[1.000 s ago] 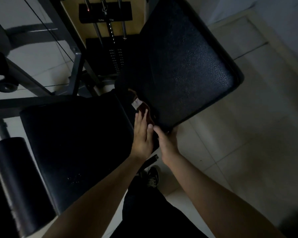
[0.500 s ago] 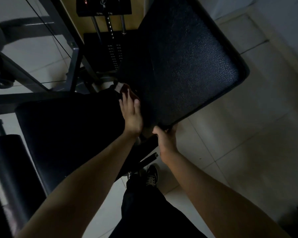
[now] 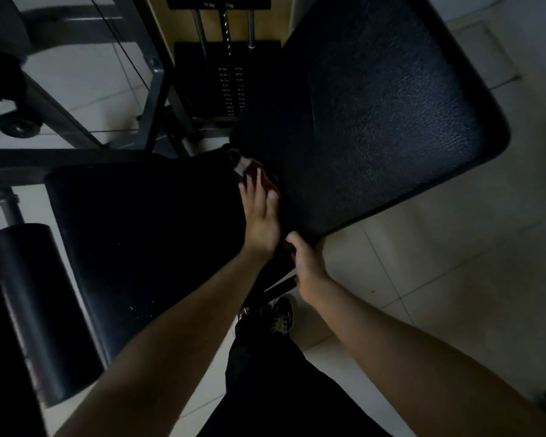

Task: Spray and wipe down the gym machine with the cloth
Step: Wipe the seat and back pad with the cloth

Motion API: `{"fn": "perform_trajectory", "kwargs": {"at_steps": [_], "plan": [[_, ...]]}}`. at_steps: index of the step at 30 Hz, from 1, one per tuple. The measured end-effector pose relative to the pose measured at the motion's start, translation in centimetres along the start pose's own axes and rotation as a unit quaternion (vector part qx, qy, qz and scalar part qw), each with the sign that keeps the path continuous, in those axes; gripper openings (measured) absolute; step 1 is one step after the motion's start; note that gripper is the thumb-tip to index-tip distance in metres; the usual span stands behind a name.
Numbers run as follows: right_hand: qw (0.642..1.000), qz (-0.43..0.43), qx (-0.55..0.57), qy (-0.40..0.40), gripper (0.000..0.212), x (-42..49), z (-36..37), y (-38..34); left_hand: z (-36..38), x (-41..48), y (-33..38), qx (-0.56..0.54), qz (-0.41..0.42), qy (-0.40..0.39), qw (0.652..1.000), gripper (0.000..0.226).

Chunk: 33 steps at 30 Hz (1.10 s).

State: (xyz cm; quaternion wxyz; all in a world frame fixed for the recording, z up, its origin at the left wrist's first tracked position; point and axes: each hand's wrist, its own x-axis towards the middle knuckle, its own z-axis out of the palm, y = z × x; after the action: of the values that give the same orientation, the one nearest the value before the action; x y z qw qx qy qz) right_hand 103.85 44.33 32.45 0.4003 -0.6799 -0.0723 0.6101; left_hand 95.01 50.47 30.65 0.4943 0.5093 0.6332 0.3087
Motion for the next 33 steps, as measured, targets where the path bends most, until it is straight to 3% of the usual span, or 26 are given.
{"fn": "perform_trajectory", "kwargs": {"at_steps": [5, 9, 12, 16, 21, 25, 33], "plan": [[0.999, 0.032, -0.006, 0.020, 0.070, 1.1, 1.0, 1.1, -2.7, 9.2, 1.1, -0.005, -0.021, 0.056, 0.998, 0.056], [0.999, 0.024, -0.021, 0.021, 0.052, 1.8, 0.7, 1.9, -3.7, 11.8, 0.8, -0.063, -0.077, 0.079, 0.992, 0.055], [0.999, 0.026, -0.032, 0.027, 0.051, 1.9, 0.7, 2.1, -3.7, 11.7, 0.1, -0.044, -0.128, 0.090, 0.987, 0.055], [0.998, 0.029, -0.033, 0.034, 0.039, 1.9, 0.8, 2.2, -3.8, 9.9, -0.8, 0.026, -0.112, 0.098, 0.988, 0.052], [0.999, 0.019, -0.025, 0.027, 0.040, 1.6, 1.0, 2.2, -2.4, 4.7, -2.1, 0.048, -0.097, 0.091, 0.990, 0.052], [0.999, 0.020, -0.011, 0.026, 0.054, 1.0, 1.2, 1.9, -1.2, 0.7, -3.0, 0.059, -0.089, 0.083, 0.991, 0.050], [0.999, 0.010, -0.010, 0.029, 0.047, 0.2, 1.0, 1.7, 1.2, -6.6, -6.6, 0.066, -0.021, 0.031, 0.997, 0.049]]}}
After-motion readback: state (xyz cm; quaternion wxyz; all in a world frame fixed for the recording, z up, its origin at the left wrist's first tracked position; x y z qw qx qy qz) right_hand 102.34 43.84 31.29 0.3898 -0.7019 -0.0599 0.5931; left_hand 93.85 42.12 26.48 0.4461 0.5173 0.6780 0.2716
